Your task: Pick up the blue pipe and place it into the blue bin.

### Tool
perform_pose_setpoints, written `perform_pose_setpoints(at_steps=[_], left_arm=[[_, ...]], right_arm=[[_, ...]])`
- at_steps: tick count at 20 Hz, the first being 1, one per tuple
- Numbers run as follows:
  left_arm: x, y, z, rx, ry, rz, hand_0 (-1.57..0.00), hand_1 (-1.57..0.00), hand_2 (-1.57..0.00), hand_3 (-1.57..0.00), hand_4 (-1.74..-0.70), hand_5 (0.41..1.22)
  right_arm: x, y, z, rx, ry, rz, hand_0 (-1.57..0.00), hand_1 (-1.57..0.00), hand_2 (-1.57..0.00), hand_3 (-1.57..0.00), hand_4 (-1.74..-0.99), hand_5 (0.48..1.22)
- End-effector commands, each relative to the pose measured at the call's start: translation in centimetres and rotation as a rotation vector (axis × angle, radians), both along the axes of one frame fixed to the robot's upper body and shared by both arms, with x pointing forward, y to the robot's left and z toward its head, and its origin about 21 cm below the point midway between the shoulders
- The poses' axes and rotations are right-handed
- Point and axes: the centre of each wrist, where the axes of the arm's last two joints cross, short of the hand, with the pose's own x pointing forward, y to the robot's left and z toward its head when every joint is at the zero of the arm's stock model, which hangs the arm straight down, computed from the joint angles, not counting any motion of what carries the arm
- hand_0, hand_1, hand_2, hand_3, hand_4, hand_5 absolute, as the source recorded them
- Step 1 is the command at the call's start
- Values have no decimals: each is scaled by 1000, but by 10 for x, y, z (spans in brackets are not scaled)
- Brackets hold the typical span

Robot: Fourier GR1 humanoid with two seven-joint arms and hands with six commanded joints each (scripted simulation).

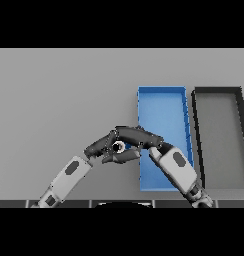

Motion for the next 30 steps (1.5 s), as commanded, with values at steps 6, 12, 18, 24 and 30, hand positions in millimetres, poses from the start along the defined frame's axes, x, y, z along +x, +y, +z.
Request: perform_pose_setpoints(at_steps=[6, 12, 18, 24, 30], left_arm=[[-5, 6, -4, 19, 99, 62, -17, -13, -14, -5, -880, 605], [-10, 2, -3, 45, 101, 60, -4, -3, -3, -1, -868, 529], [-11, 3, -7, 57, 102, 56, 0, 0, 0, 1, -863, 493], [-11, 11, -4, 60, 101, 66, 1, 1, 1, 1, -856, 484], [-10, 11, -1, 84, 84, 98, 1, 1, 1, 1, -827, 467]], right_arm=[[-1, -1, 1, 39, 36, -7, -1571, -1571, -1571, -1571, -1492, 1220], [7, -2, 34, 145, 258, 65, -1571, -1571, -1571, -1571, -1494, 1221], [17, -10, 108, 217, 142, 26, -1571, -1571, -1571, -1571, -1494, 1221], [57, -32, 153, 316, 49, -188, -1571, -1571, -1571, -1571, -1498, 1221], [110, -90, 126, 248, 160, -527, -1571, -1571, -1571, -1571, -1499, 1221]])
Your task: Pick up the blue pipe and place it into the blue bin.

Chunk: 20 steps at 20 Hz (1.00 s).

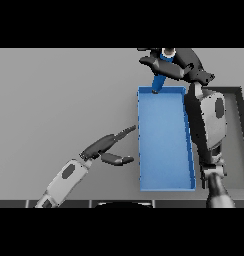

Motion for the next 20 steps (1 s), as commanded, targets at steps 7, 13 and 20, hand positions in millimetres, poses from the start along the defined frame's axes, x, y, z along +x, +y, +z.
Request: perform_pose_setpoints(at_steps=[7, 13, 20], left_arm=[[0, 6, 0, 9, -8, -1, 1, 1, 1, 1, -827, 464], [-2, 5, 0, -2, -2, -3, 1, 1, 1, 1, -828, 470], [-6, 3, -1, 3, 5, 0, 1, 1, 1, 1, -827, 474]], right_arm=[[7, -52, -81, -46, 272, -230, -1571, -1571, -1571, -1571, -1499, 1221], [-8, -80, -144, -141, 501, -421, -1571, -1571, -1571, -1351, -1548, 1221], [-30, -83, -194, -288, 728, -486, -1571, -1571, -1571, -1009, -1583, 1199]])
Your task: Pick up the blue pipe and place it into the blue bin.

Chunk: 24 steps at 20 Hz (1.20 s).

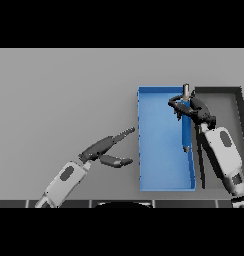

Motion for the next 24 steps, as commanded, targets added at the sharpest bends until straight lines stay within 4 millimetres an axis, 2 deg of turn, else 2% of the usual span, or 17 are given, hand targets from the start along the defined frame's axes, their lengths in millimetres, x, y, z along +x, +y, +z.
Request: perform_pose_setpoints(at_steps=[1, 2, 3, 4, 5, 8, 9, 11, 15, 16, 19, 24], left_arm=[[-1, 0, 2, -5, -9, -3, 1, 1, 1, 1, -829, 474], [1, 0, 6, -7, -11, -8, 1, 1, 1, 1, -830, 476], [1, 1, 5, -5, -4, -6, 1, 1, 1, 1, -829, 476], [1, 1, 3, 4, 2, -7, 1, 1, 1, 1, -828, 476], [2, 1, 4, 8, -1, -9, 1, 1, 1, 1, -828, 476], [-2, 2, 5, -10, -9, -13, 1, 1, 1, 1, -829, 477], [0, 2, 5, -1, -4, -10, 1, 1, 1, 1, -829, 477], [2, 1, 4, 4, 2, 1, 1, 1, 1, 1, -831, 473], [-3, 0, 3, 2, -10, -6, 1, 1, 1, 1, -830, 471], [-4, 5, 2, 1, -6, -4, 1, 1, 1, 1, -829, 471], [-2, 2, 2, 11, -6, 3, 1, 1, 1, 1, -828, 471], [-6, 1, 3, 3, -9, -3, 1, 1, 1, 1, -826, 473]], right_arm=[[-2, 1, -7, 13, 59, -27, -1465, -1382, -1333, -807, -1534, 1190], [-2, 3, -10, 14, 104, -22, -1172, -1106, -1066, -646, -1477, 1178], [-1, 5, -10, 24, 135, -18, -937, -884, -853, -516, -1404, 1159], [0, 5, -13, 13, 171, -27, -749, -707, -682, -413, -1344, 1172], [-1, 8, -15, 7, 194, -15, -599, -566, -545, -330, -1302, 1182], [-5, 17, -3, -133, 152, 148, -306, -289, -279, -169, -1215, 1044], [-10, 18, -4, -175, 149, 181, -246, -231, -223, -135, -1204, 1002], [-8, 15, 0, -217, 134, 187, -157, -148, -142, -86, -1196, 933], [-8, 18, -2, -236, 136, 196, -79, -60, -58, -35, -1196, 838], [-6, 17, -2, -237, 132, 186, -63, -48, -46, -27, -1188, 818], [-7, 22, -1, -251, 120, 197, -32, -24, -23, -14, -1182, 789], [-10, 19, -4, -241, 119, 203, -20, -15, -14, -8, -1186, 767]])
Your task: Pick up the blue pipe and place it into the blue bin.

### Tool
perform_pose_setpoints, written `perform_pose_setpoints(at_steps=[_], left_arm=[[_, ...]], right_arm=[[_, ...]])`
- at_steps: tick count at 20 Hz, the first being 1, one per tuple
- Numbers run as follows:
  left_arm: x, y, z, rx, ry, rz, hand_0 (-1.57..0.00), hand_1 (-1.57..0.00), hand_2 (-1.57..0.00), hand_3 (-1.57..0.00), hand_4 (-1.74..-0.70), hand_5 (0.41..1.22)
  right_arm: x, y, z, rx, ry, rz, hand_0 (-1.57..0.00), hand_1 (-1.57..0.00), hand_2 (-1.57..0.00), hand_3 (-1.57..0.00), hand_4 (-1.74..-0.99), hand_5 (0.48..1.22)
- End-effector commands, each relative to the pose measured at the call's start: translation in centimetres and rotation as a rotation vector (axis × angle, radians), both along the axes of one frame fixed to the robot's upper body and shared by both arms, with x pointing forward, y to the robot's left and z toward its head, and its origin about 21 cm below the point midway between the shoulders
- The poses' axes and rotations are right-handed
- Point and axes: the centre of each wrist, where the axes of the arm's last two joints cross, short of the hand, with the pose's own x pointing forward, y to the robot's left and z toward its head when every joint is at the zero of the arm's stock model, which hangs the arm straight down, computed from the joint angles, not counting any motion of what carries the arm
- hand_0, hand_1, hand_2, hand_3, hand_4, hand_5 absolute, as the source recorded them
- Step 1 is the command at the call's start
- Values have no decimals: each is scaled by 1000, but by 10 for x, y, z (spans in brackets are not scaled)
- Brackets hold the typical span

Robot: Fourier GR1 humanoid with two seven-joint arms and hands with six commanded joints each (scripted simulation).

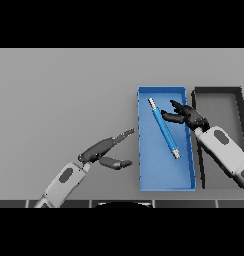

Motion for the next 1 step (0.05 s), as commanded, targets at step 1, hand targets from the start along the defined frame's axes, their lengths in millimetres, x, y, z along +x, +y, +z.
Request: perform_pose_setpoints(at_steps=[1], left_arm=[[-1, 0, -1, 4, -3, -3, 1, 1, 1, 1, -826, 474]], right_arm=[[-2, 2, 2, -9, -2, 7, -20, -15, -14, -8, -1186, 769]])
